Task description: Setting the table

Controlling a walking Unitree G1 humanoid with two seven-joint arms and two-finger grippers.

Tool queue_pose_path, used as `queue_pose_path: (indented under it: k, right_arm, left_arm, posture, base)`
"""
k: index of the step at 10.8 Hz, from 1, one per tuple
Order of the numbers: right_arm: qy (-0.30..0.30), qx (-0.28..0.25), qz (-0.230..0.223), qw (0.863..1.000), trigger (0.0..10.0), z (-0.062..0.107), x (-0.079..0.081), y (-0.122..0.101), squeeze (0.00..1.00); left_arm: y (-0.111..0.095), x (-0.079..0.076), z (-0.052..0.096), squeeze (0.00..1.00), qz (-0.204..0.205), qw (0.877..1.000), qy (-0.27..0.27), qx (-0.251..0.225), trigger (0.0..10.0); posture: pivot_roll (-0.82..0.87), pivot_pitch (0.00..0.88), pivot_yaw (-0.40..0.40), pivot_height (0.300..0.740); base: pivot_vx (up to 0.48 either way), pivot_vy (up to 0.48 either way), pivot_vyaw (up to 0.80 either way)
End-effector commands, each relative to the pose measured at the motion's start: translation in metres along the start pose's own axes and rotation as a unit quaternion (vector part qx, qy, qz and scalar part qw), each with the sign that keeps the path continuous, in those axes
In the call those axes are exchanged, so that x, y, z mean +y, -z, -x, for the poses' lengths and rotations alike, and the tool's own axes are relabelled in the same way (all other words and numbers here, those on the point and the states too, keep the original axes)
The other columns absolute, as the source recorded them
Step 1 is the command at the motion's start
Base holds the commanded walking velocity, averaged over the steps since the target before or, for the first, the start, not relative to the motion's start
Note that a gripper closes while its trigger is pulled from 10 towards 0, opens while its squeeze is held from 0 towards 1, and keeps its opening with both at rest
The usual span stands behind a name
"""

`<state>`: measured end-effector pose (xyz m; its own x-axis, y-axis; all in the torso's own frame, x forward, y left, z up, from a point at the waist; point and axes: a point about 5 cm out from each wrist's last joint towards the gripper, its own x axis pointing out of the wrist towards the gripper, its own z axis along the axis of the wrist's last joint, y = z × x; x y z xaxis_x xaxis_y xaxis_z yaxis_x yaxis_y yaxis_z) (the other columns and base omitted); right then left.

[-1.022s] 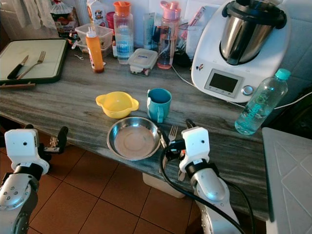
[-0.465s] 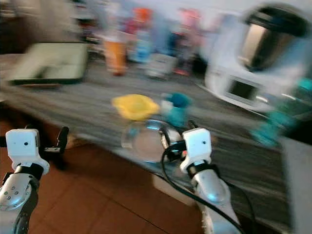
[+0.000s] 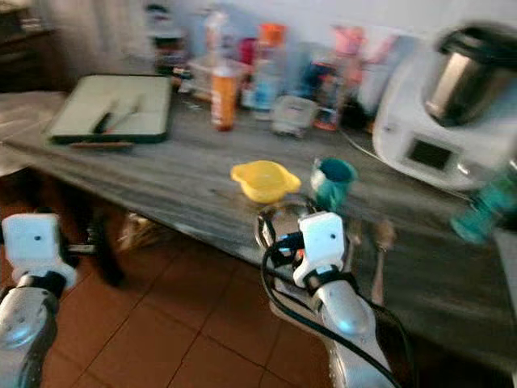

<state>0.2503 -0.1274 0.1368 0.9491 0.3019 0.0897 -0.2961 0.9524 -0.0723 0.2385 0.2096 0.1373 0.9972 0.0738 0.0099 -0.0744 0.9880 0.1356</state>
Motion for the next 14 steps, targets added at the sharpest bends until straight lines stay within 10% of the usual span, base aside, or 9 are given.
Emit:
queue_pose_path:
  k: [1, 6, 14]
  right_arm:
    - [0.002, -0.001, -0.002, 1.0, 10.0, -0.0002, 0.0019, -0.0001, 0.0]
    - [-0.002, -0.005, -0.003, 1.0, 10.0, -0.0038, 0.002, 0.0006, 0.0]
    - [-0.012, 0.003, 0.01, 1.0, 10.0, -0.0094, 0.0024, 0.0061, 0.0]
  left_arm:
    - [0.0, 0.0056, 0.001, 0.0, -0.01, 1.0, -0.006, 0.003, 10.0]
    - [-0.0006, 0.004, 0.0015, 0.0, -0.013, 1.0, -0.004, 0.0, 10.0]
    - [0.0037, -0.004, 0.0008, 0.0, -0.023, 1.0, -0.012, -0.003, 10.0]
  posture:
    - [0.17, 0.011, -0.032, 0.74]
    - [0.19, 0.004, -0.034, 0.74]
    - [0.19, 0.001, -0.05, 0.74]
  base:
    - [0.0, 0.48, 0.0]
    - [0.0, 0.48, 0.0]
    - [0.0, 0.0, 0.0]
